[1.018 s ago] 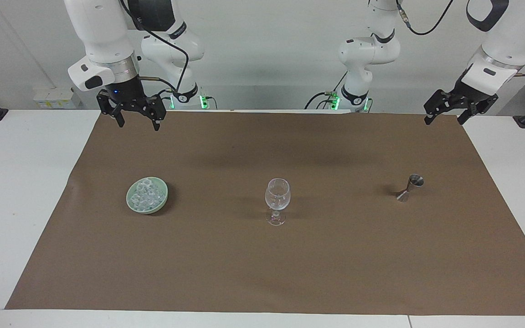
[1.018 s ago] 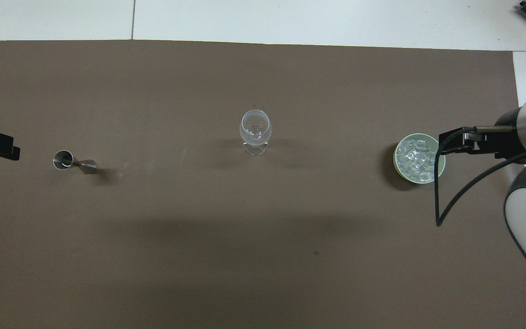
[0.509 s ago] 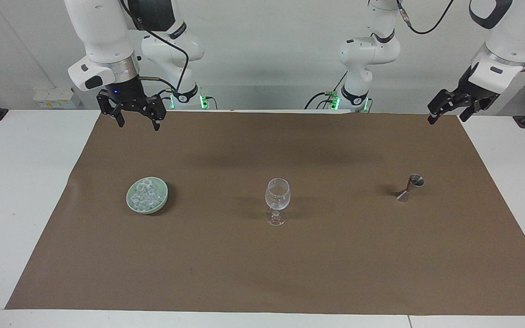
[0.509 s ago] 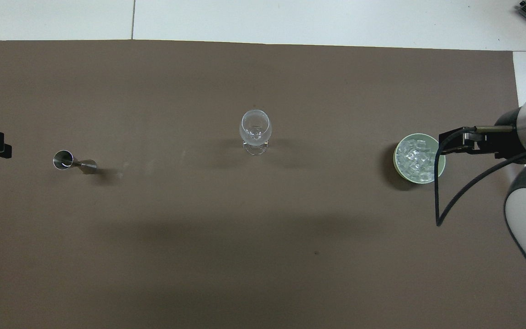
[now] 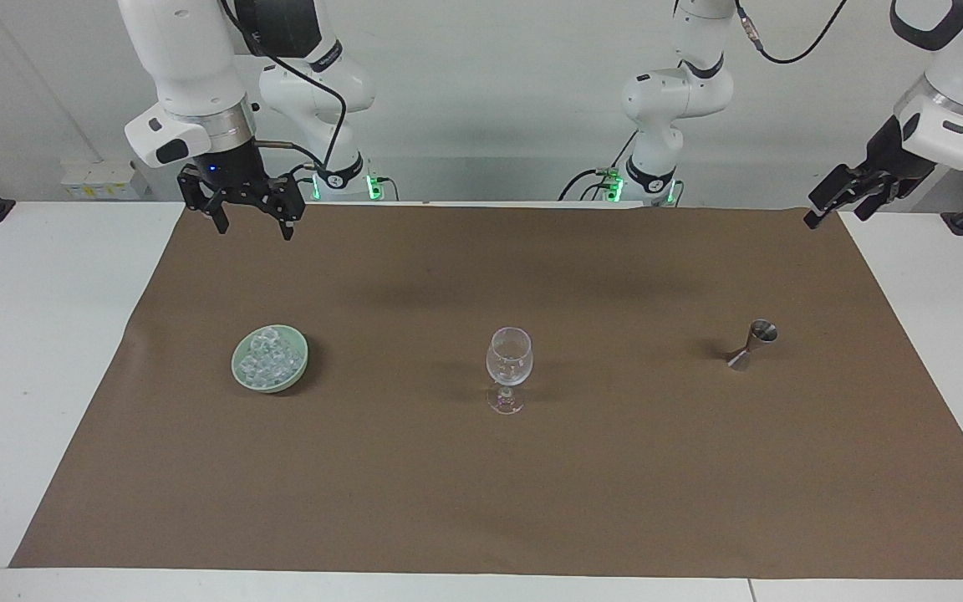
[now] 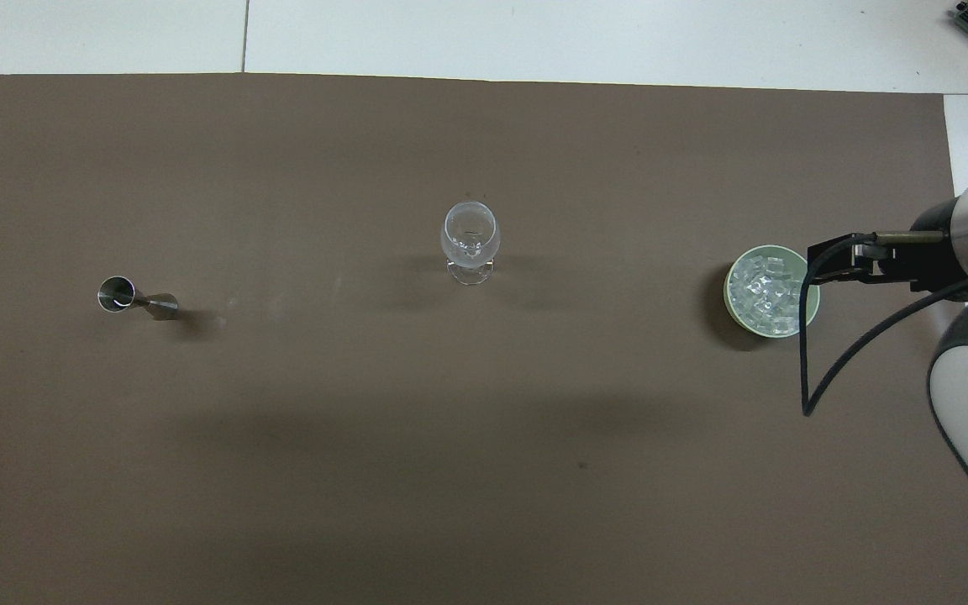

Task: Pour wine and add ice with both arms

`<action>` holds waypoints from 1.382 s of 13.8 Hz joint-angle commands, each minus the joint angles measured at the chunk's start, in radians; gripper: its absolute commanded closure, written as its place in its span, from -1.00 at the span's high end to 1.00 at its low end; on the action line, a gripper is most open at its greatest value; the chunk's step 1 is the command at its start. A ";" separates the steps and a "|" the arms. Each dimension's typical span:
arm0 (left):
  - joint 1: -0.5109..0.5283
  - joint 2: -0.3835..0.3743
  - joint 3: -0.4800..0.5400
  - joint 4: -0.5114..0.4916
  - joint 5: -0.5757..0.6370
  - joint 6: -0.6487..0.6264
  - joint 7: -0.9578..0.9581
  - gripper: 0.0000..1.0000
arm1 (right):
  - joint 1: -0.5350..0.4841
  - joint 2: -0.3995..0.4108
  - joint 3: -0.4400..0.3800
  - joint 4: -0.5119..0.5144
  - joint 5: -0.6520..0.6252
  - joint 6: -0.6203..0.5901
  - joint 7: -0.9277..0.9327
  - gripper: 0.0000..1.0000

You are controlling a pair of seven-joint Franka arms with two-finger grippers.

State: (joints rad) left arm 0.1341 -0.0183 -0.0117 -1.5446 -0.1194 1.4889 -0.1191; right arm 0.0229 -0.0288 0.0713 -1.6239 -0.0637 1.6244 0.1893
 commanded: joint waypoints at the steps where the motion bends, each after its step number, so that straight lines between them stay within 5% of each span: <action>1: 0.073 0.000 -0.005 -0.035 -0.069 0.013 -0.020 1.00 | 0.000 -0.025 -0.004 -0.027 0.013 0.006 -0.019 1.00; 9: 0.191 0.123 -0.005 -0.040 -0.189 -0.006 -0.071 1.00 | 0.000 -0.025 -0.004 -0.027 0.013 0.006 -0.019 1.00; 19: 0.262 0.104 -0.005 -0.230 -0.370 -0.010 -0.354 1.00 | 0.000 -0.025 -0.004 -0.027 0.013 0.006 -0.019 1.00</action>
State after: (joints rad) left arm 0.3875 0.1231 -0.0090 -1.7373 -0.4484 1.4848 -0.3736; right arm 0.0229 -0.0288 0.0713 -1.6239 -0.0637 1.6244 0.1893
